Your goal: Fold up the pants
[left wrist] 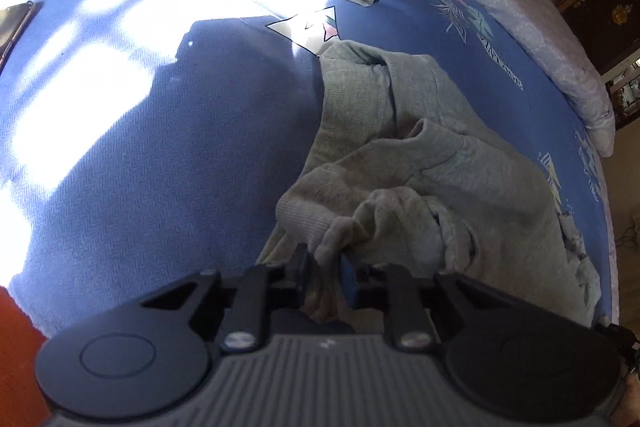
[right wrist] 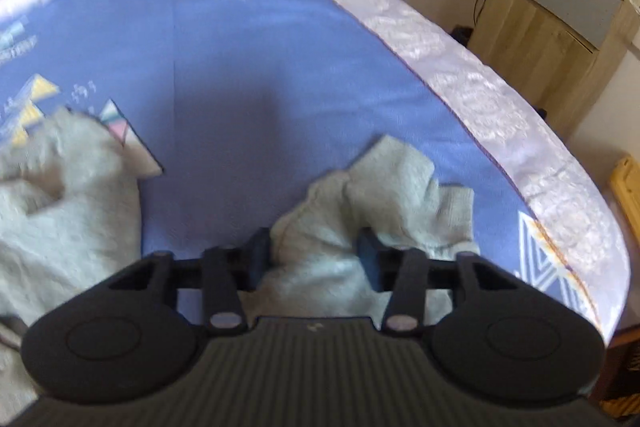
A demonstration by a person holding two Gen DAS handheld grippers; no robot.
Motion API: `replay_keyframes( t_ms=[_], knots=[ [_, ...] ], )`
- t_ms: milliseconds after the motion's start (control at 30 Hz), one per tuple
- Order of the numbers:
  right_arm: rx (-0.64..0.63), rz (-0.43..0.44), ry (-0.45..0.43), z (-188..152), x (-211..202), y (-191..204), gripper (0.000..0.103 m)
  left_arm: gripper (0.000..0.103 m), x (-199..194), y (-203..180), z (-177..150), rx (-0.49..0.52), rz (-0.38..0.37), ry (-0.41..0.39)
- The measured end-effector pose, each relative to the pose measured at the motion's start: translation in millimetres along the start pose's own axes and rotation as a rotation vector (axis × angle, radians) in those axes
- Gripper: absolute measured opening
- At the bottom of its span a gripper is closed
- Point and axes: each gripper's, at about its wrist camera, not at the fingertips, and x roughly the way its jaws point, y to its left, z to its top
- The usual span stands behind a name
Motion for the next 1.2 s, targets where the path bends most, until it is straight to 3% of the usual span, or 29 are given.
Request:
replay_keyframes(
  t_ms=[67,200,267,367,433,467,500,533,600,667,733,833,900,1000,1100,1200],
  knots=[
    [0.117,0.069,-0.047,7,-19,-19,0.007,0.012,-12,8,0,-0.017,-0.04,-0.007],
    [0.36,0.271,-0.308,0,-103,-77,0.008,0.012,-53,22,4,-0.032,-0.111,-0.049],
    [0.439,0.285,-0.364,-15,-131,-104,0.008,0.012,-75,30,0,-0.03,-0.124,-0.075],
    [0.503,0.231,-0.343,-46,-142,-133,0.009,0.012,-91,43,-12,-0.025,-0.098,-0.077],
    [0.489,0.114,-0.267,-66,-132,-137,0.019,0.016,-88,51,-22,-0.026,-0.055,-0.04],
    [0.472,0.017,-0.222,-73,-121,-134,0.023,0.023,-84,53,-26,-0.014,-0.015,-0.018],
    [0.472,-0.067,-0.189,-78,-115,-135,0.042,0.025,-79,54,-30,0.003,0.03,0.002],
    [0.496,-0.152,-0.176,-84,-111,-134,0.054,0.029,-77,57,-33,0.01,0.049,0.017],
    [0.594,-0.237,-0.224,-85,-113,-140,0.053,0.035,-83,63,-33,-0.009,0.039,0.009],
    [0.631,-0.21,-0.297,-73,-121,-139,0.053,0.034,-98,65,-25,-0.022,0.05,-0.056],
    [0.556,-0.14,-0.352,-53,-131,-121,0.053,0.04,-112,64,-11,-0.03,0.054,-0.128],
    [0.383,0.037,-0.383,-17,-132,-75,0.053,0.045,-116,48,17,-0.015,0.022,-0.192],
    [0.28,0.195,-0.338,7,-120,-35,0.056,0.05,-102,26,34,0.042,0.009,-0.213],
    [0.099,0.352,-0.232,36,-91,34,0.06,0.06,-69,-8,57,0.121,-0.012,-0.199],
    [-0.104,0.402,-0.15,54,-61,106,0.063,0.067,-23,-33,73,0.157,-0.039,-0.128],
    [-0.238,0.425,-0.056,65,-35,159,0.064,0.076,14,-48,81,0.156,-0.011,-0.085]
  ],
)
